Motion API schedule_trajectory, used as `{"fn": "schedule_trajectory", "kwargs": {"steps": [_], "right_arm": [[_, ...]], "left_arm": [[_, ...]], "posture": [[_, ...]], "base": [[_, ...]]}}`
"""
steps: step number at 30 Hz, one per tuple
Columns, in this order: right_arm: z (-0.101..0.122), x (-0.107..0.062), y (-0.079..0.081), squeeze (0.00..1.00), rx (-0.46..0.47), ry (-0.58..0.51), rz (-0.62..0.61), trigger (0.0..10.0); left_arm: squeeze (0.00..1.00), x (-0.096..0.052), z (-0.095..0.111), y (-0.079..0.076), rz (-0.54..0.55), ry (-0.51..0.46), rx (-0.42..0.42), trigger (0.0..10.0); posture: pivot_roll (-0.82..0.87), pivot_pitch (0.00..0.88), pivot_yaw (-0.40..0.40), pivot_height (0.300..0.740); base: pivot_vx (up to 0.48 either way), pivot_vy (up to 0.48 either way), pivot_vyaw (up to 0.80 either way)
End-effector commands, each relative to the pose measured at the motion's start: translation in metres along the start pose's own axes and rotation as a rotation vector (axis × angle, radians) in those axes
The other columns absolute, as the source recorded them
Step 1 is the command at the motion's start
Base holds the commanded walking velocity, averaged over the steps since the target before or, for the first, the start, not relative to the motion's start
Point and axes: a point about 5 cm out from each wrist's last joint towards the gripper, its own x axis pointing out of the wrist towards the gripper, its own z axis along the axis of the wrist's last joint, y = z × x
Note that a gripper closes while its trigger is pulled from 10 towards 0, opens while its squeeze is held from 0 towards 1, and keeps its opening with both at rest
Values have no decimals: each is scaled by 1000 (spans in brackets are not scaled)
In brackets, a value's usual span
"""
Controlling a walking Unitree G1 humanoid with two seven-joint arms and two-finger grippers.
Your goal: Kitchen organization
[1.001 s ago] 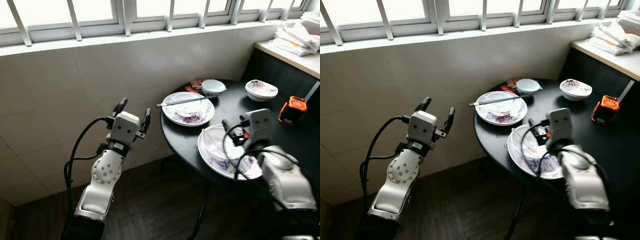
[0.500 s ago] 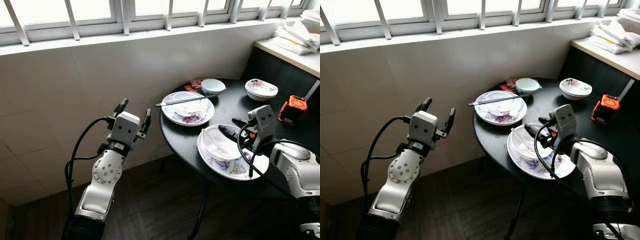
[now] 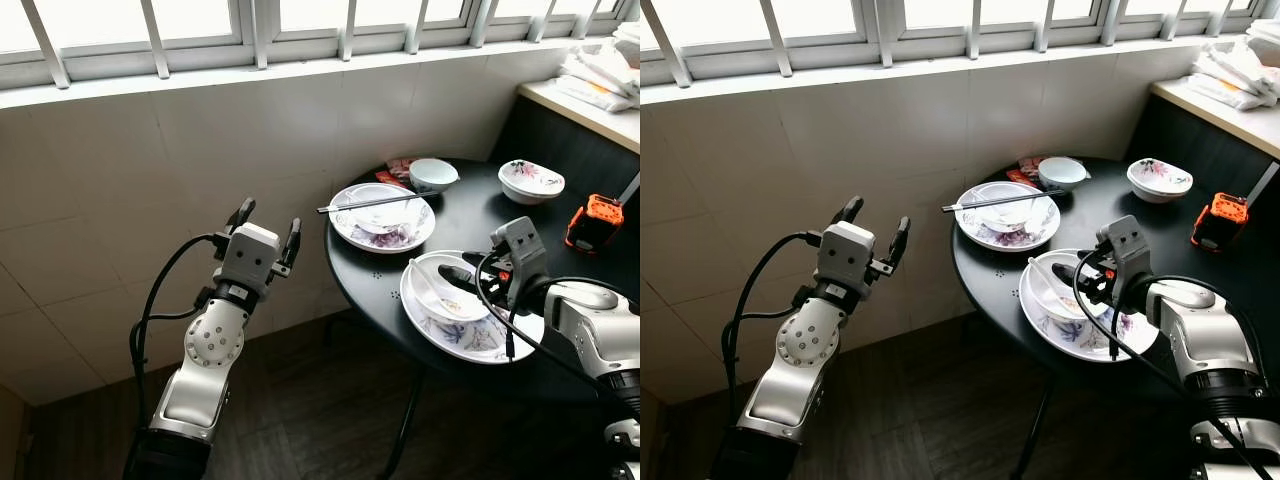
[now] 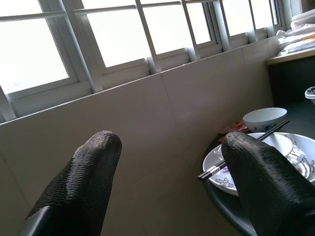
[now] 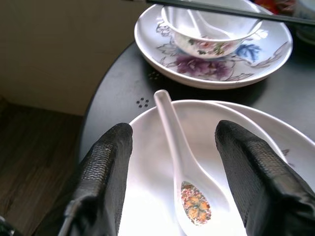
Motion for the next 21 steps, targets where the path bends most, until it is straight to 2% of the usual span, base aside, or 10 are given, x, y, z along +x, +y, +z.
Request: {"fn": "schedule_trajectory", "kwargs": {"steps": [1, 5, 10, 16, 21], "right_arm": [[0, 1, 0, 0, -34, 23, 46, 10000], [-7, 7, -4, 0, -35, 66, 39, 10000], [-15, 14, -14, 0, -63, 138, -34, 10000], [-17, 17, -14, 0, -69, 139, -10, 10000], [-12, 30, -8, 0, -88, 110, 28, 10000]], "left_arm": [[0, 3, 0, -1, -3, 6, -7, 10000], [0, 3, 0, -1, -3, 6, -6, 10000], [0, 2, 0, 2, 10, 9, -3, 10000], [0, 2, 0, 1, 13, 10, -5, 10000], [0, 3, 0, -1, 13, 8, -8, 10000]], "posture": [[31, 0, -60, 740], [40, 0, -64, 740], [53, 0, -73, 740], [58, 0, -76, 740], [62, 0, -77, 740]], "base": [[0, 0, 0], [0, 0, 0], [0, 0, 0], [0, 0, 0], [0, 0, 0]]}}
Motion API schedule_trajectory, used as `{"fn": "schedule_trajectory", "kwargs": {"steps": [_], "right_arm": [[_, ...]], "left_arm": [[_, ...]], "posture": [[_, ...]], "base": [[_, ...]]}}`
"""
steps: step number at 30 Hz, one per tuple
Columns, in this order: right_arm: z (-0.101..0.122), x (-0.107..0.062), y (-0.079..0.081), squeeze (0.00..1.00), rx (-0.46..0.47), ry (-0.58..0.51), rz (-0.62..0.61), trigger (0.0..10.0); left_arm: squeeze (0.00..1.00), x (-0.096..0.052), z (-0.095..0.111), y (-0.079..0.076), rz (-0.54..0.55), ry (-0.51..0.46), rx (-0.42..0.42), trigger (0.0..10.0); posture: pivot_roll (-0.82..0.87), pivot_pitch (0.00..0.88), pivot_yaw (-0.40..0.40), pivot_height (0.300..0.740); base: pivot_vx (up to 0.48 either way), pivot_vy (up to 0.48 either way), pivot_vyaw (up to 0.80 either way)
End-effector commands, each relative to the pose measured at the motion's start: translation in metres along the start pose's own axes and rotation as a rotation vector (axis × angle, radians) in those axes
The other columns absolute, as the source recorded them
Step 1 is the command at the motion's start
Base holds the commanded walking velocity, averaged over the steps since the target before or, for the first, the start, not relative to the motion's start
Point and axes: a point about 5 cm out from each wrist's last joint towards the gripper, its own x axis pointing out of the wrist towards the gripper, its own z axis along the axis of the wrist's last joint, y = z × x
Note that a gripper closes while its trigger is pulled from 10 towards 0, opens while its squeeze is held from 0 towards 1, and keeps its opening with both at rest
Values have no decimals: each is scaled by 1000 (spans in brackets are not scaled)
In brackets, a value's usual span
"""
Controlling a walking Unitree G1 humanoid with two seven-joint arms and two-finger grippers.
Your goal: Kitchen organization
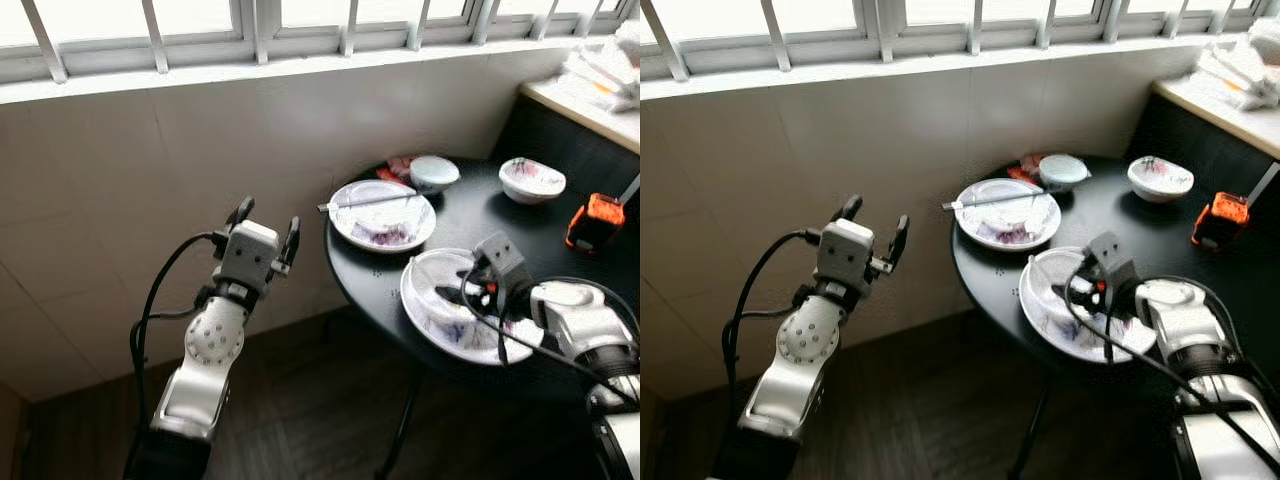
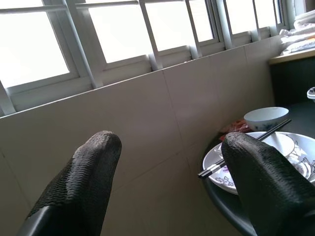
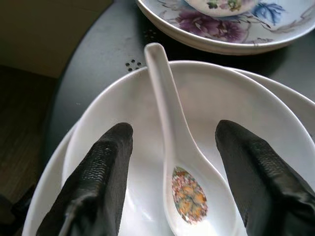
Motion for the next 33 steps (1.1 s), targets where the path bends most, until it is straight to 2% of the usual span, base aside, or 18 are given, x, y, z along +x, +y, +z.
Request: {"fn": "schedule_trajectory", "kwargs": {"steps": [1, 6, 10, 15, 23, 33], "right_arm": [[6, 3, 0, 0, -26, -2, 10, 10000], [7, 11, 3, 0, -35, 4, -4, 10000], [13, 18, 4, 0, -71, 2, -72, 10000], [11, 20, 4, 0, -81, 14, -92, 10000], [16, 24, 5, 0, -66, -26, -118, 10000], [15, 33, 15, 0, -43, -45, -105, 10000]], "left_arm": [[0, 2, 0, -1, 3, 6, -3, 10000], [0, 2, 0, -1, 7, 5, -2, 10000], [0, 1, 0, 1, 16, 7, 4, 10000], [0, 0, 0, 4, 29, 12, 6, 10000], [0, 0, 0, 0, 28, 14, -1, 10000], [0, 1, 0, 0, 24, 16, 0, 10000]], "posture": [[65, 0, -78, 740], [74, 0, -83, 740], [90, 0, -95, 740], [96, 0, -101, 740], [92, 0, -97, 740], [100, 0, -97, 740]], "base": [[0, 0, 0], [0, 0, 0], [0, 0, 0], [0, 0, 0], [0, 0, 0], [0, 0, 0]]}}
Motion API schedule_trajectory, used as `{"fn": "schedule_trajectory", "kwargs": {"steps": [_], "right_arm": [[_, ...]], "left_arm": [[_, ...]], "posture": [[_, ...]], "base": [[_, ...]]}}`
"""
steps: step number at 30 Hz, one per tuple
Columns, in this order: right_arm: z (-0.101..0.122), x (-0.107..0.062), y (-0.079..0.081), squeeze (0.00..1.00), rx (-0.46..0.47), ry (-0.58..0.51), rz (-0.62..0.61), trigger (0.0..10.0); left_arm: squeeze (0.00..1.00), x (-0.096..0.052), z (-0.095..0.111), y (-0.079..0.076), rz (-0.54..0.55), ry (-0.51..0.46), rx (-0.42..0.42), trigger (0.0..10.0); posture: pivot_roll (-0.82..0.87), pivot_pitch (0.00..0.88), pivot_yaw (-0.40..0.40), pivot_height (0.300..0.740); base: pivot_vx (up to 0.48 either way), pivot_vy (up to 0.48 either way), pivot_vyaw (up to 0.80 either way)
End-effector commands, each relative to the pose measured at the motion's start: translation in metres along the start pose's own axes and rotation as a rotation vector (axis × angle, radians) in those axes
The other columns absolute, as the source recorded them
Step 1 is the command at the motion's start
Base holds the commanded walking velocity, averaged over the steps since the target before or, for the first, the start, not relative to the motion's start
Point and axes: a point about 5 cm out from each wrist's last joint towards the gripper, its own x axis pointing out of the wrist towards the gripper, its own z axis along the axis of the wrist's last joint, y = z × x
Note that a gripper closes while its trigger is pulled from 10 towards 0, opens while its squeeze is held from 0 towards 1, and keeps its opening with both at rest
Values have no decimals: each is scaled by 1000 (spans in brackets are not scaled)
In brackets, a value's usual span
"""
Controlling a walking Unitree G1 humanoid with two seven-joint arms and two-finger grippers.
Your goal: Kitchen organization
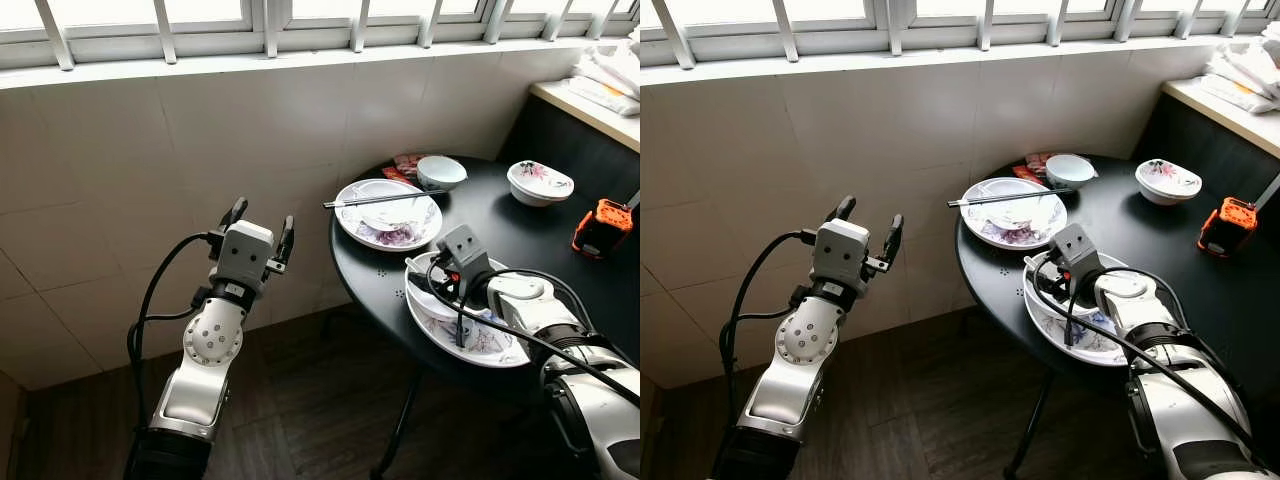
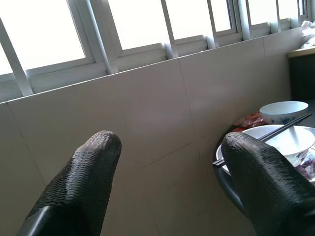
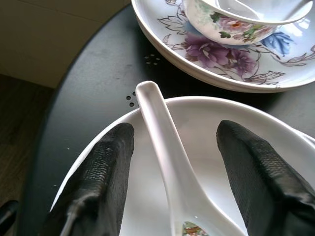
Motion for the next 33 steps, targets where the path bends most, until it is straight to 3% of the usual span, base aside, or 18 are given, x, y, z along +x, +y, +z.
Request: {"fn": "schedule_trajectory", "kwargs": {"steps": [1, 3, 5, 6, 7, 8, 20, 26, 33], "right_arm": [[5, 0, -2, 0, -8, -11, -13, 10000], [5, 1, -1, 0, -6, -10, -12, 10000], [5, 1, -1, 0, 5, -15, -14, 4980], [5, 1, -1, 0, 14, -18, -17, 4118], [5, 1, -1, 0, 15, -18, -17, 4118], [4, 1, -1, 0, 22, -22, -21, 0], [-7, -5, -9, 0, 74, -11, -103, 0], [-3, -9, -18, 0, 103, -56, -185, 0], [35, -10, -23, 0, 26, -253, -250, 0]], "left_arm": [[0, 1, 3, -4, -12, -5, 1, 10000], [0, 1, 3, -3, -11, -6, 2, 10000], [0, 1, 3, -2, -7, -9, 4, 10000], [0, 2, 4, -1, -4, -10, 7, 10000], [0, 2, 4, -1, -4, -10, 7, 10000], [0, 1, 4, -1, -3, -10, 8, 10000], [0, 3, 3, -3, -14, -8, 12, 10000], [0, 2, 3, -2, -12, -6, 15, 10000], [0, 1, 1, -2, -11, 0, 16, 10000]], "posture": [[103, 0, -99, 740], [104, 0, -100, 740], [107, 0, -100, 740], [105, 0, -99, 740], [105, 0, -99, 740], [104, 0, -98, 740], [98, 0, -91, 740], [101, 0, -95, 740], [85, 0, -87, 740]], "base": [[0, 0, 0], [0, 0, 0], [0, 0, 0], [0, 0, 0], [0, 0, 0], [0, 0, 0], [0, 0, 0], [0, 0, 0], [0, 0, 0]]}}
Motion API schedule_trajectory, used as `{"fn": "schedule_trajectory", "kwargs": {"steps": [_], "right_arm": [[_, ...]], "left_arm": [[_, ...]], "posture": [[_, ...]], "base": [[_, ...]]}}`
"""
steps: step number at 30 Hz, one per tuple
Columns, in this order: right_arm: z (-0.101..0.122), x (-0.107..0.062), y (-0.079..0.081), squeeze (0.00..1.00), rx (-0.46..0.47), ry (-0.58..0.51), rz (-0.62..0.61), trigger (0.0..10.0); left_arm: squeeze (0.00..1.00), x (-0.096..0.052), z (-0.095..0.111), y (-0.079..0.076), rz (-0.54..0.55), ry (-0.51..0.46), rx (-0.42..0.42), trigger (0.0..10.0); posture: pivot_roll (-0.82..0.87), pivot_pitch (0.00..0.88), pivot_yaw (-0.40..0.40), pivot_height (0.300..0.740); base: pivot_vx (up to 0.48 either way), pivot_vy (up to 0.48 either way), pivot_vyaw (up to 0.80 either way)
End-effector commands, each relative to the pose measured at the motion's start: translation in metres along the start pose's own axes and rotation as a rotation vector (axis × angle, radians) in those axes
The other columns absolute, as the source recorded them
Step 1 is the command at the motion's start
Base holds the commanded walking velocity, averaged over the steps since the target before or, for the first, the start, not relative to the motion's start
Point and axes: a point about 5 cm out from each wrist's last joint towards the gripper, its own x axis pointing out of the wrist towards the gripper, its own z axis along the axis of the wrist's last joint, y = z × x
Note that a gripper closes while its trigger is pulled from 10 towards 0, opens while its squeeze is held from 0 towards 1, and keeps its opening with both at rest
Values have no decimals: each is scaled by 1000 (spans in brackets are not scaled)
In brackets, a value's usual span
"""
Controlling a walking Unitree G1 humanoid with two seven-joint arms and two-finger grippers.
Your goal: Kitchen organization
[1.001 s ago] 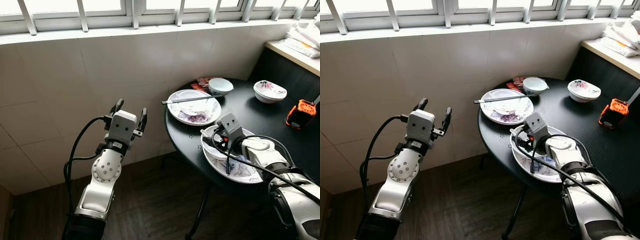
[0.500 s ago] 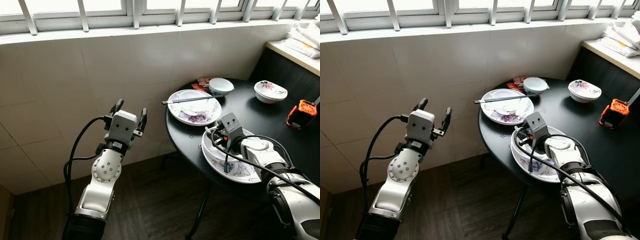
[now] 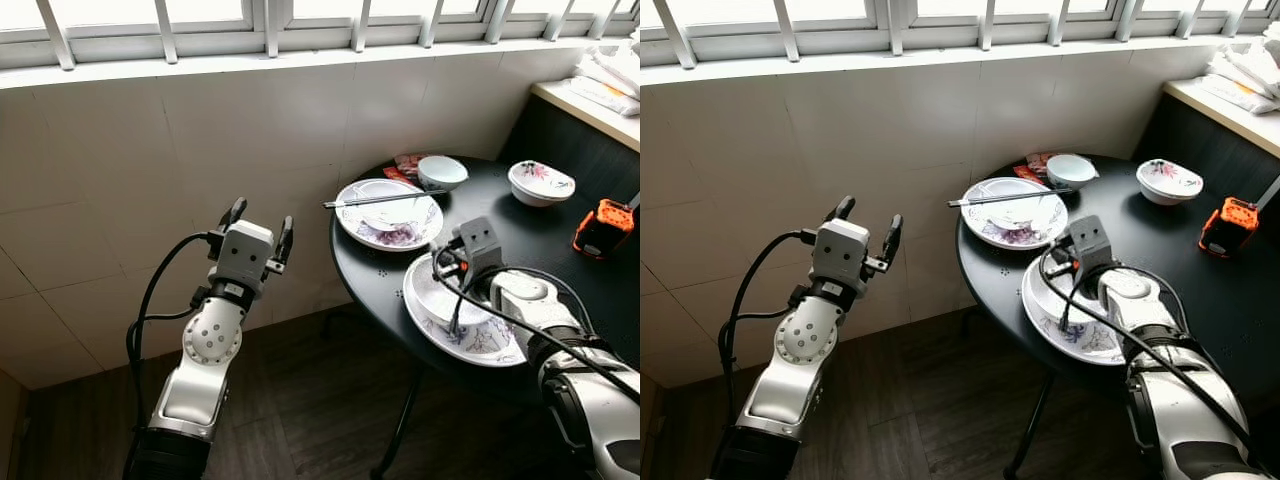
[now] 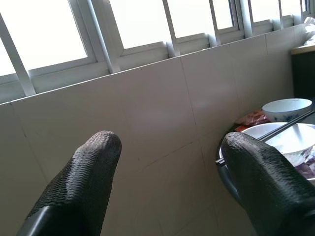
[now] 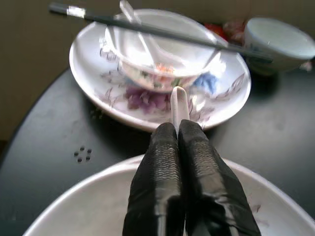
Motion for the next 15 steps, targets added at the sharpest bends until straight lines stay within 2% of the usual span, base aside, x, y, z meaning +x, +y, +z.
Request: {"fn": "schedule_trajectory", "kwargs": {"steps": [1, 4, 5, 8, 9, 11, 12, 15], "right_arm": [[22, 1, -5, 0, -32, -114, -38, 0], [44, 2, 2, 0, -88, -229, -34, 0], [44, 2, 2, 0, -88, -229, -34, 0], [62, 0, 14, 0, -163, -338, -40, 0], [62, 0, 14, 0, -163, -338, -40, 0], [68, -1, 28, 0, -228, -391, -41, 0], [68, -3, 36, 0, -226, -415, -46, 0], [68, -7, 44, 0, -201, -437, -53, 0]], "left_arm": [[0, 2, 1, -4, -14, -2, 2, 10000], [0, 2, 1, -4, -18, -2, 1, 10000], [0, 2, 1, -4, -18, -2, 1, 10000], [0, 1, 0, -4, -20, 2, 0, 10000], [0, 1, 0, -4, -20, 2, 0, 10000], [0, 1, 0, -5, -21, 2, -3, 10000], [0, 0, 0, -5, -21, 2, -4, 10000], [0, -2, -1, -4, -19, 5, -4, 10000]], "posture": [[85, 0, -87, 740], [77, 0, -75, 740], [77, 0, -75, 740], [71, 0, -73, 740], [71, 0, -73, 740], [71, 0, -72, 740], [74, 0, -77, 740], [75, 0, -79, 740]], "base": [[0, 0, 0], [0, 0, 0], [0, 0, 0], [0, 0, 0], [0, 0, 0], [0, 0, 0], [0, 0, 0], [0, 0, 0]]}}
